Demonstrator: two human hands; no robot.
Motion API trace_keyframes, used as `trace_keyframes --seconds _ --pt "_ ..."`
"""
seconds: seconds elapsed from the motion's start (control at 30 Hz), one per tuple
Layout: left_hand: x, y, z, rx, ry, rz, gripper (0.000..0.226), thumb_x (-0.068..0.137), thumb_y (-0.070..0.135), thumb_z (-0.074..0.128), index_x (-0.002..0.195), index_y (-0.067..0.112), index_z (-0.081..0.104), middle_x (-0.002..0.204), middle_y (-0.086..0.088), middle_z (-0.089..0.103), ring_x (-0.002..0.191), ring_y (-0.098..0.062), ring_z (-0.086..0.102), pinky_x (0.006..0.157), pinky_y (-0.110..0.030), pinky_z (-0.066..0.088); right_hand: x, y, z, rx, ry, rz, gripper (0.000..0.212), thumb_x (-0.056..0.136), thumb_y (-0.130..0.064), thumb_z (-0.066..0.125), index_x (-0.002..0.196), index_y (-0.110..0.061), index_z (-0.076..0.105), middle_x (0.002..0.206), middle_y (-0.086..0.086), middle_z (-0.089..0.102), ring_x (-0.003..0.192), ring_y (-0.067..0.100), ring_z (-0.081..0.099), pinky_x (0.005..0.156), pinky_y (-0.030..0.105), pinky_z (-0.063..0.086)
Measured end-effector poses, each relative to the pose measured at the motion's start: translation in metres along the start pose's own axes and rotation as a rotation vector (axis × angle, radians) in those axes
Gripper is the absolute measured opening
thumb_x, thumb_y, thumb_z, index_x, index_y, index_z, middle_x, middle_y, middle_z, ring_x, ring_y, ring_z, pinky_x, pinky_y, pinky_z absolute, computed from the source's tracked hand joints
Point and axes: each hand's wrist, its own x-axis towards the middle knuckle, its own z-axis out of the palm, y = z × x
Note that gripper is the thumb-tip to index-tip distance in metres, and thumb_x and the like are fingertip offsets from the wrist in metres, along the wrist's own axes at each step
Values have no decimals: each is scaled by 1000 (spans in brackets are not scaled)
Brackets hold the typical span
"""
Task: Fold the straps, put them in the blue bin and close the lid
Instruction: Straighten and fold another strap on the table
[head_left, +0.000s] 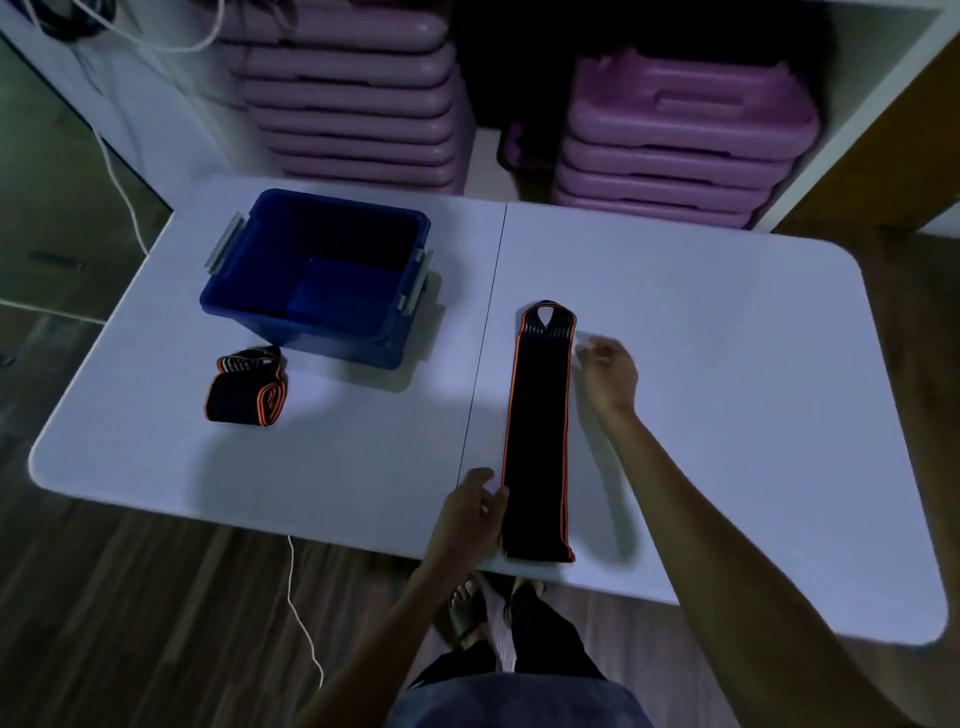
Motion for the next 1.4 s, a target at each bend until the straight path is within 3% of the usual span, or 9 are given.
trace_keyframes --seconds 0.07,0.2,0.37,0.5,0.63,0.73,0.87,1.1,1.4 --pt "8 3 1 24 -34 98 33 95 23 44 126 14 49 81 1 62 72 -7 60 66 -23 44 -28 23 -7 -137 -54 -29 30 91 -19 54 111 1 64 118 18 66 109 27 60 90 27 42" --pt "24 1 5 131 -110 321 41 91 10 37 124 28 52 52 6 35 41 -7 37 45 -20 28 -61 57 -14 -190 -243 -61 19 87 -10 44 74 -5 58 75 8 58 63 12 52 65 32 38" --pt "19 -7 -1 -56 -93 270 34 94 7 38 68 23 52 56 8 37 45 -5 37 52 -26 31 -81 79 -41 -138 -311 -78 33 98 -28 42 125 -15 56 119 -7 59 111 10 54 92 23 42" --pt "-16 -24 -4 107 -18 438 43 87 29 53 126 11 53 116 3 56 103 -6 50 90 -18 38 -119 110 -73 -153 -333 -242 34 89 -38 56 119 -21 56 119 -7 59 110 1 55 85 9 44" --pt "-35 -41 9 253 -77 576 65 77 43 60 133 14 47 136 -6 53 127 -11 42 104 -30 34 -137 147 -86 -550 -583 -506 59 78 -54 59 130 -27 51 131 -11 52 122 1 45 99 22 41" --pt "-41 -48 21 261 -88 536 70 77 50 56 137 15 43 145 -7 43 134 -11 32 105 -33 25 -143 159 -77 -453 -585 -466 55 83 -35 64 133 -19 50 132 0 53 122 12 48 101 34 45" --pt "-43 -46 26 252 -53 480 65 82 45 60 138 19 41 146 -3 43 136 -16 34 107 -29 23 -145 159 -68 -395 -490 -477 51 83 -17 68 131 -17 50 123 -2 57 112 10 54 93 19 43" --pt "-34 -43 24 357 109 683 31 82 29 57 110 19 64 105 -1 72 98 -18 63 87 -30 42 -142 150 -70 -577 -394 -701 37 85 -37 46 106 -16 68 97 3 71 93 21 62 77 32 49" --pt "-12 -22 21 51 -1 255 29 87 24 60 114 30 53 85 -1 64 66 -13 56 65 -35 51 -116 127 -58 -442 -444 -445 23 88 -32 62 109 -29 53 89 -2 67 72 14 62 69 34 51"
